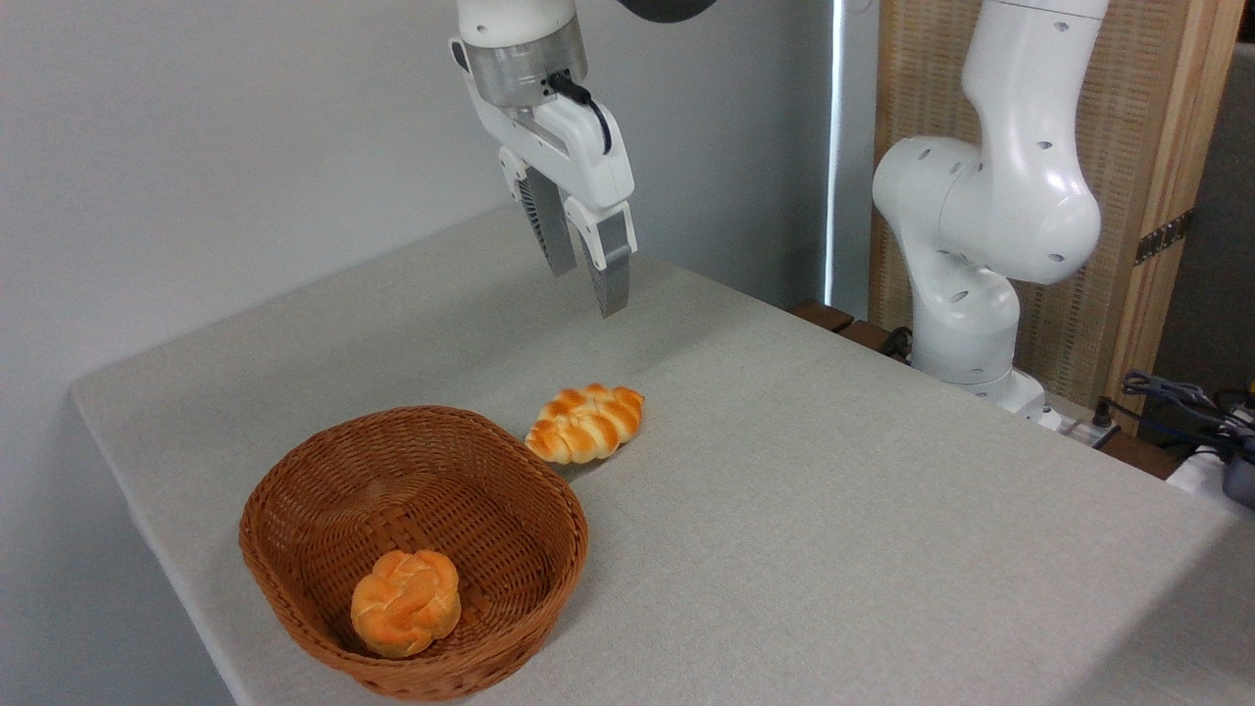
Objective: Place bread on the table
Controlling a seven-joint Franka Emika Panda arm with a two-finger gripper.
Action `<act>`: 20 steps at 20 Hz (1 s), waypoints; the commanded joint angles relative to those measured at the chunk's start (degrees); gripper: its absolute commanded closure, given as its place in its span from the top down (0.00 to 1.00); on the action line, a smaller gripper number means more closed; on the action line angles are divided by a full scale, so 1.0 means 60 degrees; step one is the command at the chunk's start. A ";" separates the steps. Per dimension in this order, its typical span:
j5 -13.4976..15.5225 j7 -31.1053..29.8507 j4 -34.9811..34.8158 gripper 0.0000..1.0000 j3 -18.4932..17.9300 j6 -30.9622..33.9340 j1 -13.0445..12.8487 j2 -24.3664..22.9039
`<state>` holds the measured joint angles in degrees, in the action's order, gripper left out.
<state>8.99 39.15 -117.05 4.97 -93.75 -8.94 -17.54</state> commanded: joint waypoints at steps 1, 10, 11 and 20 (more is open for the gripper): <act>0.0215 -0.0064 0.0609 1.00 -0.0110 -0.0181 -0.0048 -0.0036; 0.0083 -0.1061 0.3524 1.00 -0.0125 -0.0079 0.0098 0.1749; 0.0040 -0.1046 0.3831 1.00 -0.0139 0.0008 0.0157 0.2041; -0.0547 -0.1046 0.4464 1.00 -0.0503 0.0126 0.0056 0.2747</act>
<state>6.46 33.45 -92.26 4.60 -94.74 -7.72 -1.76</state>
